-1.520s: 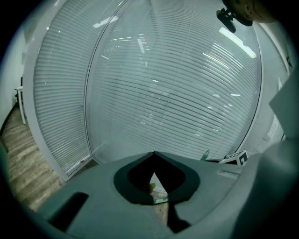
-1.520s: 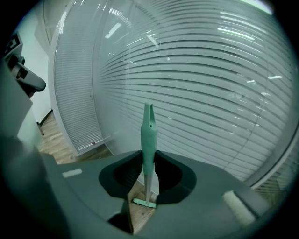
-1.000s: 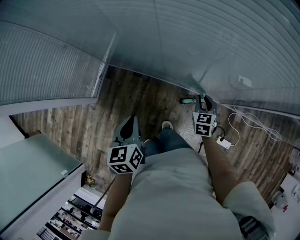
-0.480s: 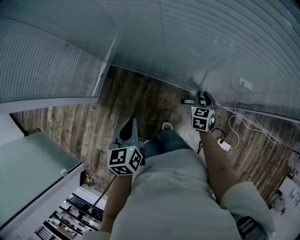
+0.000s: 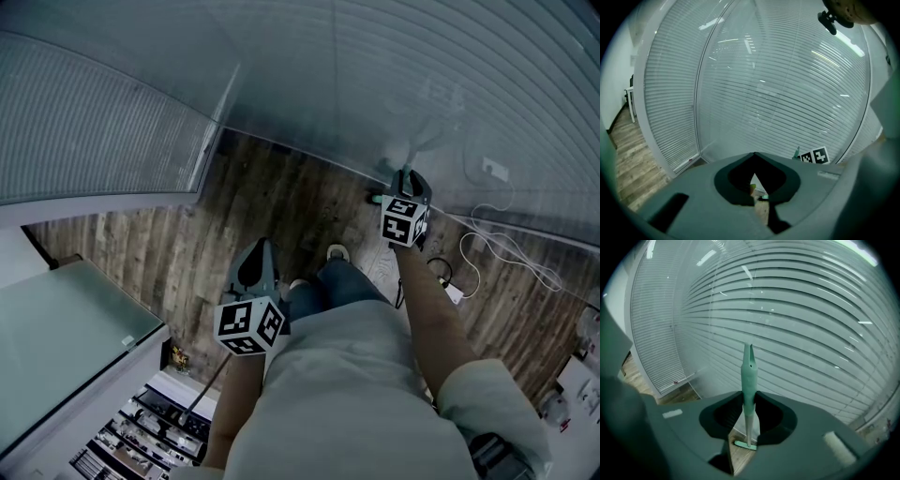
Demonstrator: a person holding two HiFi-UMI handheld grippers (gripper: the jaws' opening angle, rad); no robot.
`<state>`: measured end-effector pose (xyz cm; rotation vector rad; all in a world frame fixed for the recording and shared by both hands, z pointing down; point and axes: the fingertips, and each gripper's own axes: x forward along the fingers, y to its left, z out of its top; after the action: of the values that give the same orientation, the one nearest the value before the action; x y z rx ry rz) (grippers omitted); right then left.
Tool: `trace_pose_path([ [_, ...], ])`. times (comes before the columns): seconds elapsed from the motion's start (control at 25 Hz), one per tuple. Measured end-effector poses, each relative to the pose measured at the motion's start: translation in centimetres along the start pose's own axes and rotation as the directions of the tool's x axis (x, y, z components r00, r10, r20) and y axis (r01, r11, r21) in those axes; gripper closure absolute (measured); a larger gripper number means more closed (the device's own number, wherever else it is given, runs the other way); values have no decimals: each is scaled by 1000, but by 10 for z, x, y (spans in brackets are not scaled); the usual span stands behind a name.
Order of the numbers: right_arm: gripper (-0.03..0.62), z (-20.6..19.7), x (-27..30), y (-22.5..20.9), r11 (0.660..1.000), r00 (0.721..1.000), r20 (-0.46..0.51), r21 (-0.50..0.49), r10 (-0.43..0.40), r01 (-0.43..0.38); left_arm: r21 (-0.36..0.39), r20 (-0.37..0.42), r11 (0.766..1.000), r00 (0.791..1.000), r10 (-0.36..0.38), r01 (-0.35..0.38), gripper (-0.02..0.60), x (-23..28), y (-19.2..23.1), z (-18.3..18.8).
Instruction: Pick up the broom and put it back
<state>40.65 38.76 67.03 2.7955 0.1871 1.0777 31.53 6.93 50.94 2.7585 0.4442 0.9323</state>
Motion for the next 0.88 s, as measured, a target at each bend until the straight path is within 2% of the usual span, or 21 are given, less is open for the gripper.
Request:
trace_pose_path([
  [0.88,500,4,28,0,999,999,-30,-14,-43,42,-21,-9,999,999,48,-48,577,-13,8,-14],
])
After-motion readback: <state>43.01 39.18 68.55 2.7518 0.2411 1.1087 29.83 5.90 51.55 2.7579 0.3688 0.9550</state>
